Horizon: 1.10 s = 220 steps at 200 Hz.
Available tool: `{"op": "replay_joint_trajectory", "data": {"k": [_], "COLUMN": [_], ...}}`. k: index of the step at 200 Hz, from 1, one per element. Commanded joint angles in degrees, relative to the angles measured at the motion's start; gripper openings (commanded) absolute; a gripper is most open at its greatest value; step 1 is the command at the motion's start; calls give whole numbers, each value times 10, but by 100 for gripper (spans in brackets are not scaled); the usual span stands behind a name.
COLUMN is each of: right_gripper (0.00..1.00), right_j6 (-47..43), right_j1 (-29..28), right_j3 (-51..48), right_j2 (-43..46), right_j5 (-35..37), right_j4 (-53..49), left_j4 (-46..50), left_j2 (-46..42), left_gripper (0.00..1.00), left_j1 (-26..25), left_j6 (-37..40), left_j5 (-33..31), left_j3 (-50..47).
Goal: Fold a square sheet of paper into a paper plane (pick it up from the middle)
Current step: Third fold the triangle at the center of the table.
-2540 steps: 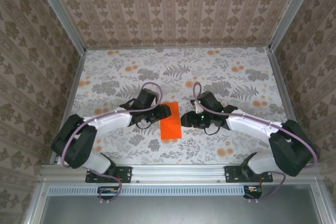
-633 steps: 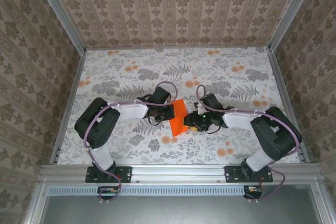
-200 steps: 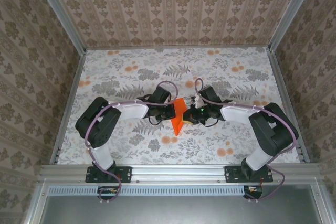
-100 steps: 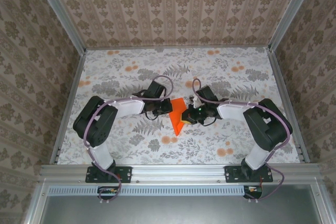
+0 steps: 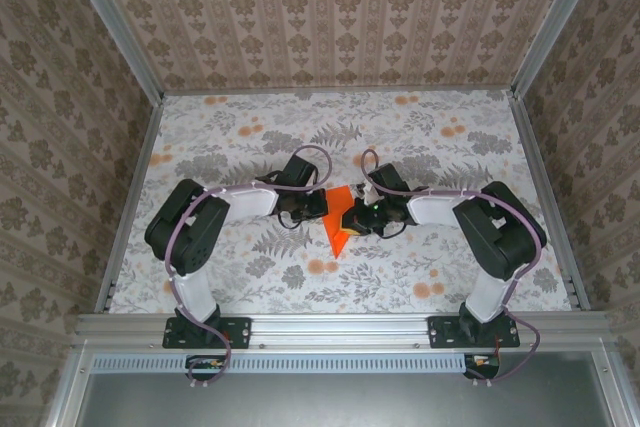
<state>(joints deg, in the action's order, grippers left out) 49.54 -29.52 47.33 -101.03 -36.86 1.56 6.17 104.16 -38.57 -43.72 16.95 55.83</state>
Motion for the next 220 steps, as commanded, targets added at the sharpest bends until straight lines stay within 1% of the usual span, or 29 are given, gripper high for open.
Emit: {"op": "replay_joint_trajectory", "data": {"k": [1,75,144,220], "right_gripper": [8,8,8,8], "right_j6": [10,1,-20,-26], "right_j1": [-4,-4,-10,-11], "right_j3": [14,21,35,38], "right_j2": [-16,-30,-41,-46], "right_j5": [12,2,-14,-7], "right_j4": [13,16,-6,-20], "left_j4": [34,32,31,29], "left_j2": [18,19,21,21], "left_gripper": [4,4,4,4], "left_j1": [-2,-4,-5,-6], "left_j6": [12,10,9,9], "left_j5": [-2,-3,-3,-3], "left_j3": [6,3,0,0]}}
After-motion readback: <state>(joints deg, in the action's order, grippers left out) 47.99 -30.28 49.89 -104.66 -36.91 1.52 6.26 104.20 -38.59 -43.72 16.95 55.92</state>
